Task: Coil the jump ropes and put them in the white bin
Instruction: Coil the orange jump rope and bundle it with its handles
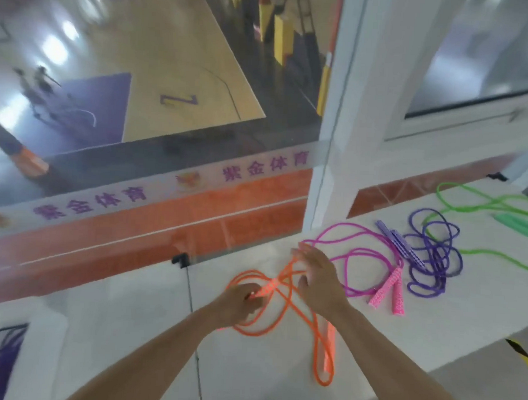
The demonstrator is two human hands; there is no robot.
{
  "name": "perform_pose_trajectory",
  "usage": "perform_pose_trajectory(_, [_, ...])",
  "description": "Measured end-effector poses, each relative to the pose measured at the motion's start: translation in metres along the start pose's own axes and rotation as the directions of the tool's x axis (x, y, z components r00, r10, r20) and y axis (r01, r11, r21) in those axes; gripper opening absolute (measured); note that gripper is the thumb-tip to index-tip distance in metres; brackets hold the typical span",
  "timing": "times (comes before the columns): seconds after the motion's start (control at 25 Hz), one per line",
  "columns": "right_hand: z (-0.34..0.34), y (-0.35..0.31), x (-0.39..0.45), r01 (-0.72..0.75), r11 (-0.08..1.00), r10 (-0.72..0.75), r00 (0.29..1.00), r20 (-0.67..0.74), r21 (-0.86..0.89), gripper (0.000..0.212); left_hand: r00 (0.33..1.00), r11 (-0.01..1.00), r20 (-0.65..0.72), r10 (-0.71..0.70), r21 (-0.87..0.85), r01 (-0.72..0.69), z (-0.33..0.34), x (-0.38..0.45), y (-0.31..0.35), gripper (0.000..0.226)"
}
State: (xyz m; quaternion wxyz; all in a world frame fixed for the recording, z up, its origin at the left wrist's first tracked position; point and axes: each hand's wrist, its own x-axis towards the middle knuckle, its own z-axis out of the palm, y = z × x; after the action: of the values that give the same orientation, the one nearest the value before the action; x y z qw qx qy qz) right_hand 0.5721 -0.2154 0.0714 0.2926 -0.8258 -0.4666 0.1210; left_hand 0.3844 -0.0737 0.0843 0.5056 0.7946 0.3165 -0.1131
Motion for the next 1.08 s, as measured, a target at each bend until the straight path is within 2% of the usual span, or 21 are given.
perform_pose_trajectory(0.04, [0.006,-0.024,0.011,0.070,0.996,-0.061,0.985,0.160,-0.052,0.058,1.000,1.000,0.027,0.014,0.002,-0.014,-0.019,-0.021,-0.009,0.015])
perform_pose_trajectory(0.08, [0.013,-0.048,0.018,0.108,0.991,-0.079,0.944,0.320,-0.074,0.048,0.999,0.999,0.029,0.021,-0.027,-0.020,-0.037,-0.042,-0.019,0.017])
perform_pose_trajectory(0.12, [0.022,-0.070,0.022,0.124,0.989,-0.085,0.914,0.396,-0.075,0.028,1.000,0.996,-0.002,0.016,-0.086,-0.016,-0.056,-0.061,-0.030,0.019])
perform_pose_trajectory(0.16, [0.033,-0.085,0.026,0.146,0.989,-0.125,0.909,0.397,-0.024,0.012,0.998,0.985,-0.065,-0.007,-0.173,-0.005,-0.075,-0.077,-0.044,0.019])
perform_pose_trajectory(0.24, [0.052,-0.107,0.032,0.065,0.993,-0.096,0.931,0.353,0.100,0.023,0.961,0.922,-0.235,-0.144,-0.384,0.045,-0.109,-0.109,-0.075,0.018])
perform_pose_trajectory(0.28, [0.061,-0.117,0.035,0.031,0.993,-0.070,0.934,0.349,0.118,0.024,0.924,0.863,-0.295,-0.245,-0.501,0.069,-0.124,-0.127,-0.090,0.017])
perform_pose_trajectory(0.36, [0.073,-0.135,0.040,0.005,0.991,-0.055,0.930,0.364,0.137,0.019,0.846,0.699,-0.332,-0.417,-0.712,0.066,-0.142,-0.155,-0.121,0.016])
perform_pose_trajectory(0.44, [0.089,-0.161,0.039,0.014,0.990,-0.070,0.914,0.401,0.141,0.016,0.780,0.493,-0.325,-0.534,-0.870,-0.025,-0.154,-0.181,-0.151,0.015])
perform_pose_trajectory(0.52, [0.102,-0.186,0.034,0.007,0.990,-0.068,0.898,0.434,0.139,0.018,0.743,0.284,-0.297,-0.600,-0.947,-0.149,-0.163,-0.199,-0.174,0.013])
perform_pose_trajectory(0.6, [0.118,-0.213,0.025,-0.039,0.987,-0.036,0.891,0.453,0.154,0.020,0.734,0.180,-0.281,-0.618,-0.960,-0.216,-0.165,-0.211,-0.188,0.013])
perform_pose_trajectory(0.68, [0.135,-0.239,0.011,-0.096,0.973,-0.014,0.884,0.467,0.211,0.020,0.775,0.171,-0.265,-0.574,-0.964,-0.204,-0.158,-0.216,-0.189,0.017])
perform_pose_trajectory(0.84, [0.156,-0.294,-0.017,-0.119,0.930,-0.081,0.857,0.509,0.347,0.018,0.878,0.202,-0.207,-0.433,-0.971,-0.130,-0.136,-0.217,-0.181,0.025])
perform_pose_trajectory(0.96, [0.161,-0.313,-0.025,-0.063,0.947,-0.123,0.836,0.535,0.316,0.018,0.900,0.259,-0.196,-0.388,-0.961,-0.098,-0.124,-0.210,-0.179,0.026])
perform_pose_trajectory(1.04, [0.163,-0.318,-0.027,-0.055,0.956,-0.114,0.837,0.535,0.289,0.023,0.890,0.303,-0.211,-0.404,-0.949,-0.088,-0.121,-0.205,-0.173,0.029])
perform_pose_trajectory(1.08, [0.161,-0.319,-0.027,-0.073,0.957,-0.095,0.835,0.541,0.282,0.025,0.874,0.293,-0.230,-0.427,-0.950,-0.107,-0.122,-0.204,-0.170,0.031])
